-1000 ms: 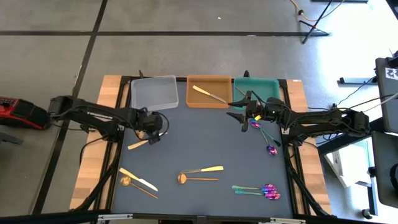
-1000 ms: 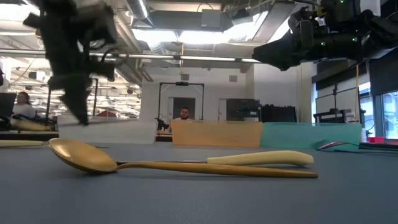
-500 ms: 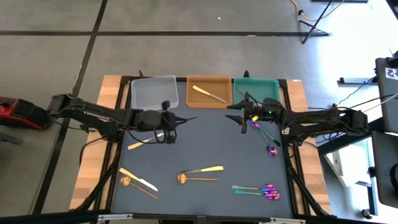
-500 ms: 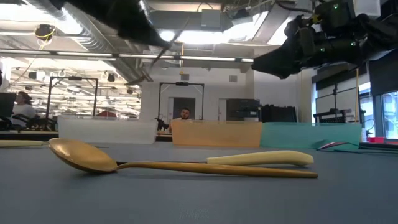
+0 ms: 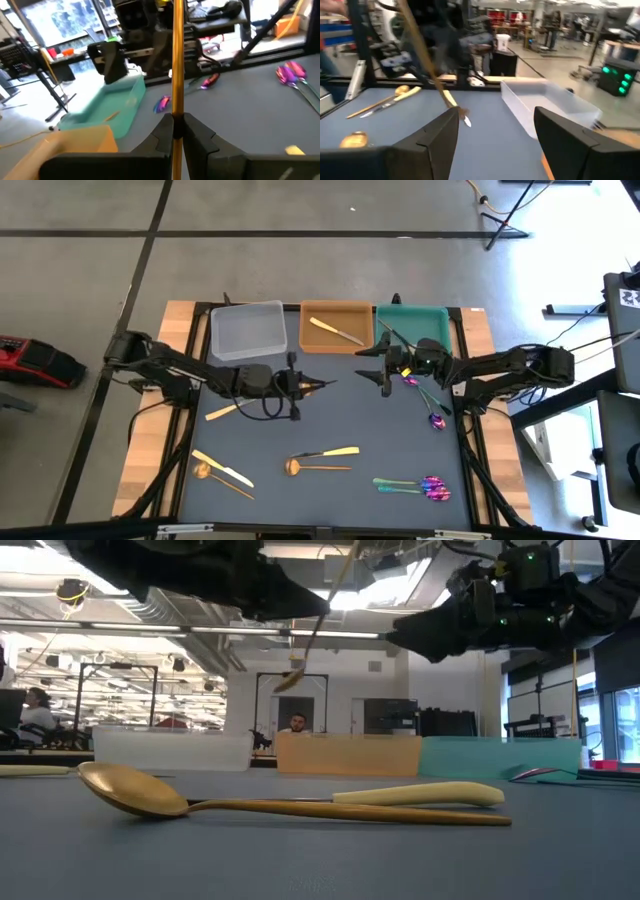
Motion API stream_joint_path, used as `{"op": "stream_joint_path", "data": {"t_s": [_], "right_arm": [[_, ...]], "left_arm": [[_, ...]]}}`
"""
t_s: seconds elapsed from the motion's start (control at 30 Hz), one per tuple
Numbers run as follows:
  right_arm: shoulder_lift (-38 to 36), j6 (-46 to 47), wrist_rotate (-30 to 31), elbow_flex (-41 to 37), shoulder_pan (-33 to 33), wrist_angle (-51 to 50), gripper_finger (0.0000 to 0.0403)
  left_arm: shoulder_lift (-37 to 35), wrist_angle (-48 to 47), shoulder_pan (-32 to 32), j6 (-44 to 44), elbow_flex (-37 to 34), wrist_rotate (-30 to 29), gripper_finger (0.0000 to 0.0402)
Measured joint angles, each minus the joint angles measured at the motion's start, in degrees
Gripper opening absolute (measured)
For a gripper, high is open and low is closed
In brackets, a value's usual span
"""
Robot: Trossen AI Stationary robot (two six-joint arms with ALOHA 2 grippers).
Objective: Sort silverware by color (type)
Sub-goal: Put the golden spoon into the green bin
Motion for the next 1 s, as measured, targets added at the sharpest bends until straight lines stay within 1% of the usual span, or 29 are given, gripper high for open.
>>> {"op": "stream_joint_path", "data": {"t_s": [0.07, 0.17, 0.37, 0.6, 0.73, 0.9, 0.93, 1.0], "right_arm": [[1.5, -2.0, -1.0, 1.5, 2.2, 1.0, 0.0242], [4.0, -4.7, -0.6, 3.8, 5.8, 1.3, 0.0229], [9.6, -7.5, 7.4, 9.6, 11.3, 1.5, 0.0197], [14.8, -9.7, 7.8, 14.6, 14.1, 1.1, 0.0154], [16.5, -10.1, 8.3, 16.1, 14.3, 0.7, 0.0108], [17.0, -10.6, 8.6, 16.7, 14.1, -0.9, 0.002], [17.0, -11.2, 8.7, 16.7, 14.1, -1.0, 0.0012], [17.0, -11.6, 9.7, 16.7, 14.2, -0.9, 0.0014]], "left_arm": [[1.6, 2.8, 0.3, 0.0, 0.0, -0.2, 0.0018], [3.5, 5.8, 0.4, -0.1, 0.0, -0.3, 0.0018], [5.5, 7.9, 0.4, -0.1, 0.0, 0.5, 0.0018], [5.5, 7.5, 0.4, -0.1, 0.0, 0.3, 0.0018], [5.5, 7.1, 0.3, -0.1, 0.0, 0.3, 0.0018], [5.6, 6.7, 0.3, -0.1, 0.0, 0.4, 0.0022], [5.6, 6.7, 0.3, -0.1, 0.0, 0.4, 0.0023], [5.6, 6.7, 0.3, -0.2, 0.0, 0.3, 0.0028]]}}
